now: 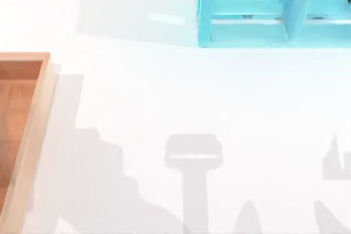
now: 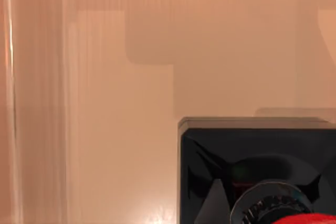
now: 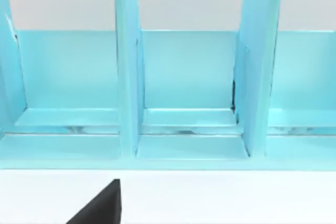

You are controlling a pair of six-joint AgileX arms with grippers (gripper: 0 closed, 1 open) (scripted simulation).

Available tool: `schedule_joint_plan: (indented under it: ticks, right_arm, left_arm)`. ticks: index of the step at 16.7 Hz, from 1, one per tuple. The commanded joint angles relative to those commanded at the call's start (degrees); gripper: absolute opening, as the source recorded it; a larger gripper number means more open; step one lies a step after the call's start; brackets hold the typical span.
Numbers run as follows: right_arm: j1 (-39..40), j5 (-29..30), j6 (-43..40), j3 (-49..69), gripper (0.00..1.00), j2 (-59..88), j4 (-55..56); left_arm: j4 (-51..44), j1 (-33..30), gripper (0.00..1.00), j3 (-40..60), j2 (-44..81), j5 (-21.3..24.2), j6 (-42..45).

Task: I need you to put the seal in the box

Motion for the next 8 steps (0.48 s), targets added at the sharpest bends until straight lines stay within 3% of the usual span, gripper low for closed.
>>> schedule_joint_plan:
  ticks: [5,8]
  right_arm:
    - [0.0,0.0,0.0,0.0,1.00,0.0,0.0]
    - [0.0,0.0,0.0,0.0,1.00,0.0,0.0]
  left_arm:
    - [0.8,0.0,0.00,-0.7,0.2,0.0,0.0]
    - [0.8,0.0,0.23,-0.7,0.2,0.0,0.0]
